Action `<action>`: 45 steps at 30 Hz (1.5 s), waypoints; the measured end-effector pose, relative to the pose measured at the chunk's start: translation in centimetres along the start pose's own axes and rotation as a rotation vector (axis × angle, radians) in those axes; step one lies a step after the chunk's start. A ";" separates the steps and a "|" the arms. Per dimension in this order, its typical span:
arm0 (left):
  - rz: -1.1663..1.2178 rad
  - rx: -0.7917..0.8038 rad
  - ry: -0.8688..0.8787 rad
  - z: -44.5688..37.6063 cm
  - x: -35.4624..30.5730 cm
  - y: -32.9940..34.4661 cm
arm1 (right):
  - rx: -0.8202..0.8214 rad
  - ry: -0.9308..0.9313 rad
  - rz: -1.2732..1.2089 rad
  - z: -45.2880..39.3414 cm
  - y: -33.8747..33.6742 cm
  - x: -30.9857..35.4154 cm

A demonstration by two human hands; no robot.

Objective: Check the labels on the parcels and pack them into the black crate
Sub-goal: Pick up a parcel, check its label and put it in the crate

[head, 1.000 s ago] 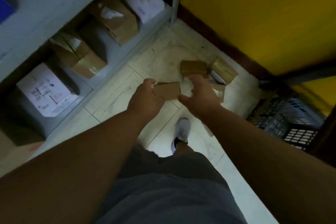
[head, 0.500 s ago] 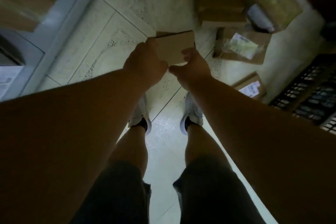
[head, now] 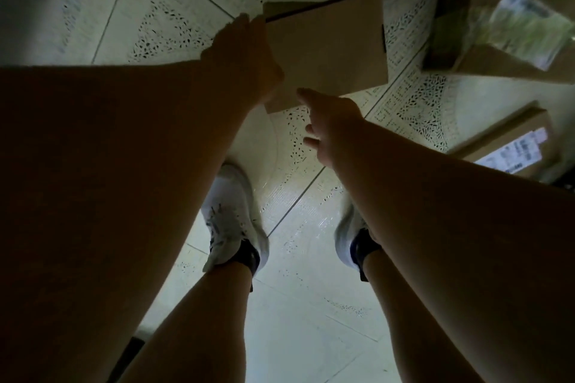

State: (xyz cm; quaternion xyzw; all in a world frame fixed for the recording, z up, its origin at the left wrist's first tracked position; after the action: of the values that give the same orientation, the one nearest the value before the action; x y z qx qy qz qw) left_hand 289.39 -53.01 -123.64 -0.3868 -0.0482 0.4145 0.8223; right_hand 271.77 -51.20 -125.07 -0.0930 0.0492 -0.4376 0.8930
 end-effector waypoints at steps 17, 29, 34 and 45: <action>0.696 0.207 -0.441 15.1 1.8 -11.0 | 0.004 -0.364 0.040 19.5 -5.4 3.9; 1.386 -0.022 -0.246 35.7 -4.9 -36.7 | -0.378 -0.896 0.640 55.1 -9.2 15.7; 1.343 -0.204 -0.128 43.6 -4.7 -44.1 | -0.333 -0.993 0.626 65.2 -7.3 17.2; 0.997 -0.468 0.028 55.0 -5.5 -56.4 | -0.170 -1.256 0.356 77.6 -3.4 14.5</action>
State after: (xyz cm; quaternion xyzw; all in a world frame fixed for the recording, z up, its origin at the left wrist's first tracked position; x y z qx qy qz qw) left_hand 300.22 -44.32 -45.90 -0.5408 0.0609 0.7269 0.4189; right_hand 291.22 -55.13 -48.55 -0.3912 -0.4322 -0.1405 0.8003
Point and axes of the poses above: each hand's wrist, its own z-axis away from the middle knuckle, its own y-axis out of the palm, x = y × z, the point moved 7 cm from there along -z, towards the middle knuckle, and after that the axes turned 8 degrees about z, right-handed, at the moved point
